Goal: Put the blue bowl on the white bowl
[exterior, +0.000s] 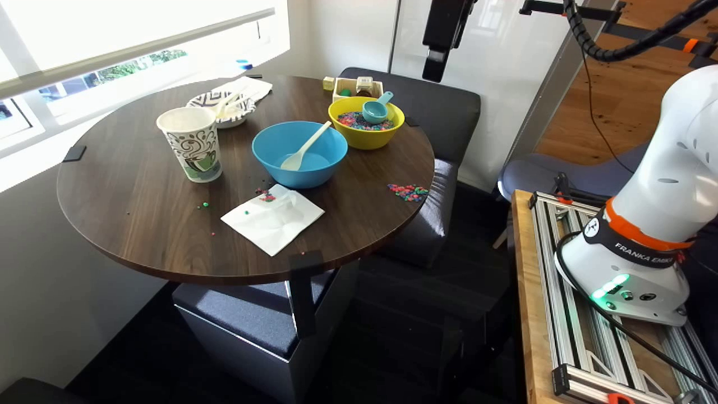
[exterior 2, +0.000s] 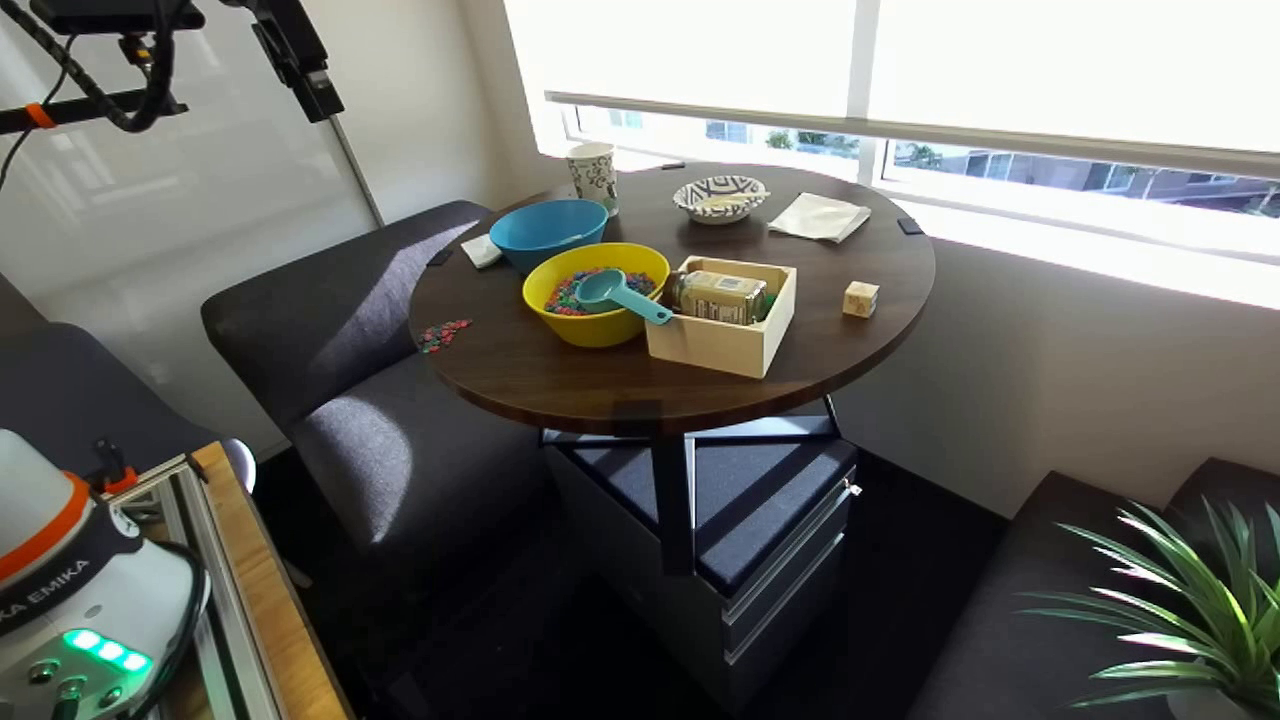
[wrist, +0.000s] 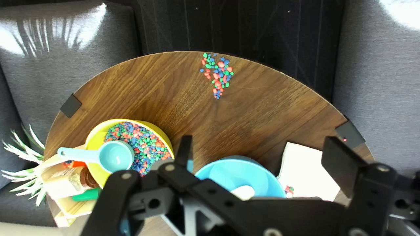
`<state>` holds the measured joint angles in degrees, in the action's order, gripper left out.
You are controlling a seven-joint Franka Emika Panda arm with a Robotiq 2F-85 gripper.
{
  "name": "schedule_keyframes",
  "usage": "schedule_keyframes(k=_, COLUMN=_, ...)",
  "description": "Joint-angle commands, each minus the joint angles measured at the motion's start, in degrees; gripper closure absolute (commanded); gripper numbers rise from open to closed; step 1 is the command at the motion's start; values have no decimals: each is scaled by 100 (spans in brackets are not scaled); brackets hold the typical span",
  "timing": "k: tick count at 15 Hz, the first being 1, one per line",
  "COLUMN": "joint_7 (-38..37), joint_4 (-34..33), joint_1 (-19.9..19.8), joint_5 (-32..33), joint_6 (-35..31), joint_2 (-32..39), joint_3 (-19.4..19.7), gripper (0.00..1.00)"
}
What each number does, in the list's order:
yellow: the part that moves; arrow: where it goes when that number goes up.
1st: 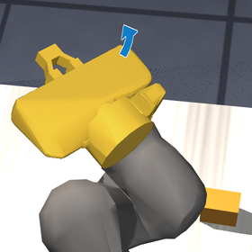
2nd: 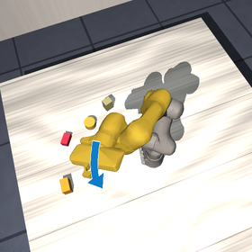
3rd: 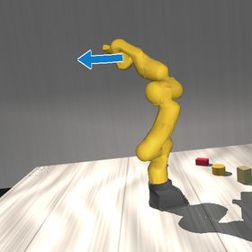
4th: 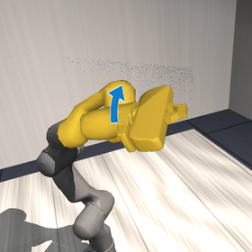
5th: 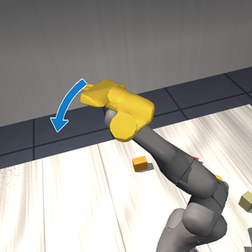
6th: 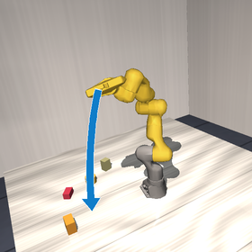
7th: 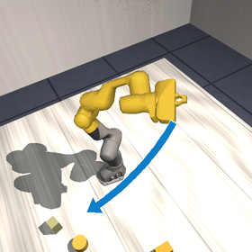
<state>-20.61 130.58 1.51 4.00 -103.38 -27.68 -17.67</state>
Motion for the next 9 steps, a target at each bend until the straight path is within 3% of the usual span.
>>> schedule_keyframes(k=1, joint_7=-64, joint_4=-18, joint_1=164, joint_5=68, joint_6=23, joint_2=31, joint_3=131, gripper=0)
schedule_keyframes(k=6, joint_7=-64, joint_4=-18, joint_1=164, joint_5=68, joint_6=23, joint_2=31, joint_3=131, gripper=0)
schedule_keyframes(k=9, joint_7=-251, joint_4=14, joint_1=71, joint_5=-195, joint_6=-42, joint_2=70, joint_3=363, gripper=0)
